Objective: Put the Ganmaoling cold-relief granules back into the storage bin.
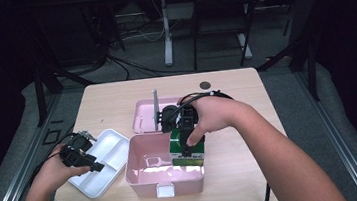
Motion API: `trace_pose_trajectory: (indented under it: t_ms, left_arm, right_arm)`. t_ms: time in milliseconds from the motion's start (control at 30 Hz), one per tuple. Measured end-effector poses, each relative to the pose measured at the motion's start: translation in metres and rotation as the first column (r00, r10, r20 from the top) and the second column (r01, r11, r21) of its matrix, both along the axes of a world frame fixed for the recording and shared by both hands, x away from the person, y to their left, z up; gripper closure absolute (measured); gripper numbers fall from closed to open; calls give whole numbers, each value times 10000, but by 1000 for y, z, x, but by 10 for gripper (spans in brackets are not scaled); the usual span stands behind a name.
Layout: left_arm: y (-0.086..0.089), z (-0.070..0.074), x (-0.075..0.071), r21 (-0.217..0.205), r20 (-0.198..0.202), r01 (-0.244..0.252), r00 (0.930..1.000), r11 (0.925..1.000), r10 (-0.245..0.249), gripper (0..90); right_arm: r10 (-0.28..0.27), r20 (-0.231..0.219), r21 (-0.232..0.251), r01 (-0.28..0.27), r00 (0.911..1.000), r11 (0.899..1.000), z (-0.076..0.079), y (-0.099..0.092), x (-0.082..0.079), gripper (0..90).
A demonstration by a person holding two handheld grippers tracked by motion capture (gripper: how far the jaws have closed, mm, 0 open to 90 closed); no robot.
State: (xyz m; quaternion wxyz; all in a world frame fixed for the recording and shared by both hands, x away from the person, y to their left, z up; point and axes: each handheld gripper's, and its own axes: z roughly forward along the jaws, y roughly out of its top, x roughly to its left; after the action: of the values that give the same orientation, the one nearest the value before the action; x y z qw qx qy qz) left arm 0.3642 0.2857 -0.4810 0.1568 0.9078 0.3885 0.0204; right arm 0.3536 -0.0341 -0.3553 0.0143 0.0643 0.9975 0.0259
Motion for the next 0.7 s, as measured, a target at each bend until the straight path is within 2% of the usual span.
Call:
trace_pose_trajectory:
  t_ms: [233,367,533,633,700]
  left_arm:
    - [1,0,0,-45,34,-28,10000,10000,28,502]
    - [1,0,0,-23,22,-13,10000,10000,13,503]
    - [0,-1,0,12,1,2,10000,10000,-2,502]
    - [1,-1,0,12,5,21,10000,10000,-21,502]
    - [1,-1,0,18,8,10,10000,10000,-10,502]
  right_arm:
    - [141,133,-85,-140,9998,9999,-6,4,1,168]
    - [119,-9,-3,-119,9999,9999,-11,6,1,168]
    - [230,37,-160,-229,9997,9996,-24,7,2,167]
    - [147,-203,-22,-147,9997,9999,-32,6,3,167]
    - [163,-210,-65,-165,9996,9998,-37,6,4,167]
